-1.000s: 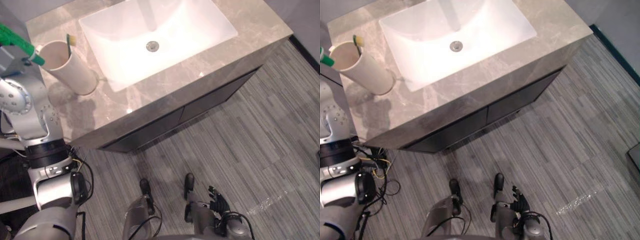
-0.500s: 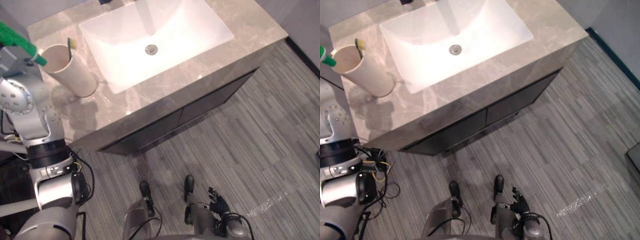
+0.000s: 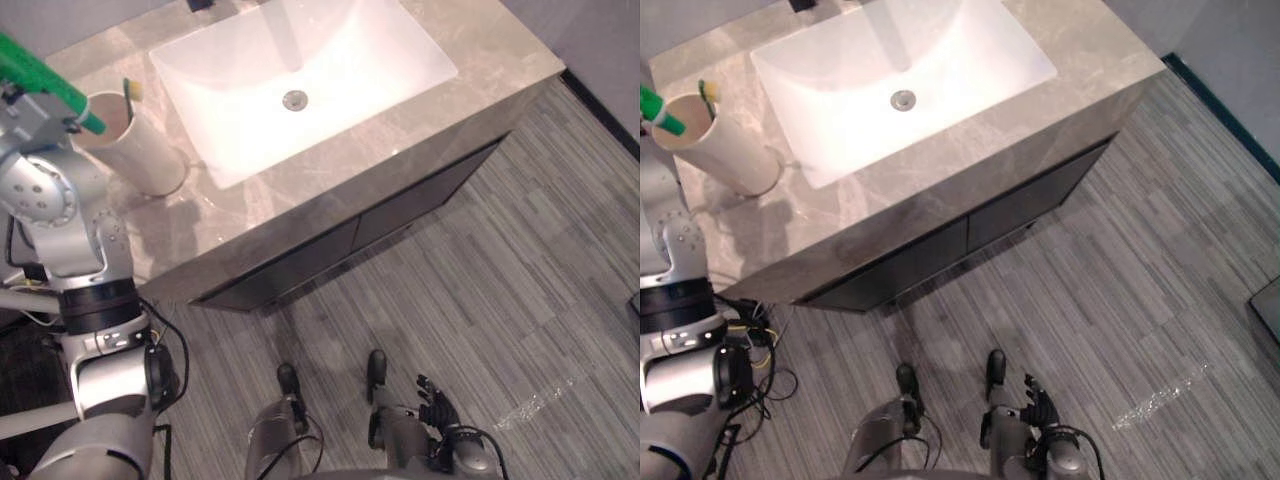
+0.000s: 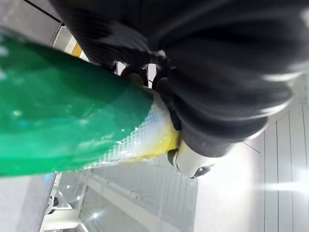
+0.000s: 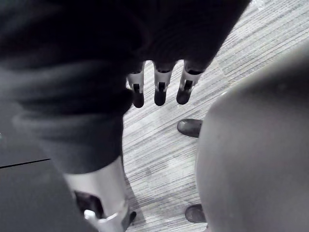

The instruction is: Organize washtable

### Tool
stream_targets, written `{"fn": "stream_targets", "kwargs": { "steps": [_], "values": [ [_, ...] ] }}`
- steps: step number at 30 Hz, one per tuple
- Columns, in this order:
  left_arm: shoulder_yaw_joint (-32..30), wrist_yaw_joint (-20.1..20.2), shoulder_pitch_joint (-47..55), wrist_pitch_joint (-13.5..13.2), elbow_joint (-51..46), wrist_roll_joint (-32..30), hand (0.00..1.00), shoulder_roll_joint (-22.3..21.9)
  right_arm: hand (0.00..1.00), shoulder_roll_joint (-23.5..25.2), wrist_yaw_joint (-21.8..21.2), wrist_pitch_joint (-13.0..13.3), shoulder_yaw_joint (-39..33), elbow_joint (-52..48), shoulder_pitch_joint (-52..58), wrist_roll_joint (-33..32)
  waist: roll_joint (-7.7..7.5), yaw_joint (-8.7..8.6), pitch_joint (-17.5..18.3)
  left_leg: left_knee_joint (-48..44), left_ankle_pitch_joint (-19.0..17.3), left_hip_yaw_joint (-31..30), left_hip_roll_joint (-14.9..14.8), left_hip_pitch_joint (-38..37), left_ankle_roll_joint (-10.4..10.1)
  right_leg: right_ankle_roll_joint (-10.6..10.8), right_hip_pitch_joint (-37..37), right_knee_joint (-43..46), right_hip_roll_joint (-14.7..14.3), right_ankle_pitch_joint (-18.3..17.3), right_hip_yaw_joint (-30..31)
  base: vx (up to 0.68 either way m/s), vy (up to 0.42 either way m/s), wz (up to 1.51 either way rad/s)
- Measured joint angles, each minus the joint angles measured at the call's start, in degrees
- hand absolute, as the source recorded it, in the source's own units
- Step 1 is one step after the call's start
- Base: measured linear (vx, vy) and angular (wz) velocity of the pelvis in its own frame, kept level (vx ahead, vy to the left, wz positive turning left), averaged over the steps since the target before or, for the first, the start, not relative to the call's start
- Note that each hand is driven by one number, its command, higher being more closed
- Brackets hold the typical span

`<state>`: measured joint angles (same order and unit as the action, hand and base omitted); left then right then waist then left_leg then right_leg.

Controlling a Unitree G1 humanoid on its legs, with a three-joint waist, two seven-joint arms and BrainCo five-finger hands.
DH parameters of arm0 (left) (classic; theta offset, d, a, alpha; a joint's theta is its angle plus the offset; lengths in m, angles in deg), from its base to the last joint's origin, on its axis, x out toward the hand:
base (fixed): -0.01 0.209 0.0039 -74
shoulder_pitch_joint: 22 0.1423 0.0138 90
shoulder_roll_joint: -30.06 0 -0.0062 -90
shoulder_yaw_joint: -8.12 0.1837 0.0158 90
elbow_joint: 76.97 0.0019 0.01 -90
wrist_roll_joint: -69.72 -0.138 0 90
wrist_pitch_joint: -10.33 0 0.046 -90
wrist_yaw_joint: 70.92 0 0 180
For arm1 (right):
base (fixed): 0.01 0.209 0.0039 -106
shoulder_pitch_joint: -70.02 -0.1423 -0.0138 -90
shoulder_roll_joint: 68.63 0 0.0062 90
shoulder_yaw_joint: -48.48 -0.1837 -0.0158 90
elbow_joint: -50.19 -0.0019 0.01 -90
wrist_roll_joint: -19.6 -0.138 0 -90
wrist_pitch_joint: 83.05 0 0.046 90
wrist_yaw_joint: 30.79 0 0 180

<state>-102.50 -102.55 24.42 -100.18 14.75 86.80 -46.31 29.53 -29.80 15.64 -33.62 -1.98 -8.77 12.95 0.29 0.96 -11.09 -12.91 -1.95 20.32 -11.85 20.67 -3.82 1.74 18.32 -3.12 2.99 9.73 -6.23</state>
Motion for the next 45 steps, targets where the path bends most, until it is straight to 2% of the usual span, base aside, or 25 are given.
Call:
{"fn": "stream_targets", "kwargs": {
  "steps": [28,45],
  "values": [
    [0.5,0.3,-0.6,1.5,1.0,-2.1,1.00,0.0,0.00,0.6,-0.1,0.2,0.1,-1.6,0.5,-0.6,-0.06,-0.08,0.4,-1.8,-0.3,0.1,-0.5,1.9,0.0,0.5,1.3,0.0,-0.1,0.7,0.3,0.00,0.000,0.00],
    [2.5,0.3,-5.6,1.9,3.5,-2.1,1.00,0.6,0.00,0.6,-0.2,0.3,0.0,-2.9,1.9,-0.6,-0.66,-0.17,0.7,-2.2,-0.4,0.2,-1.1,2.7,0.0,0.4,2.0,-0.1,-0.5,1.0,0.4,0.00,0.000,0.00]
  ]
}}
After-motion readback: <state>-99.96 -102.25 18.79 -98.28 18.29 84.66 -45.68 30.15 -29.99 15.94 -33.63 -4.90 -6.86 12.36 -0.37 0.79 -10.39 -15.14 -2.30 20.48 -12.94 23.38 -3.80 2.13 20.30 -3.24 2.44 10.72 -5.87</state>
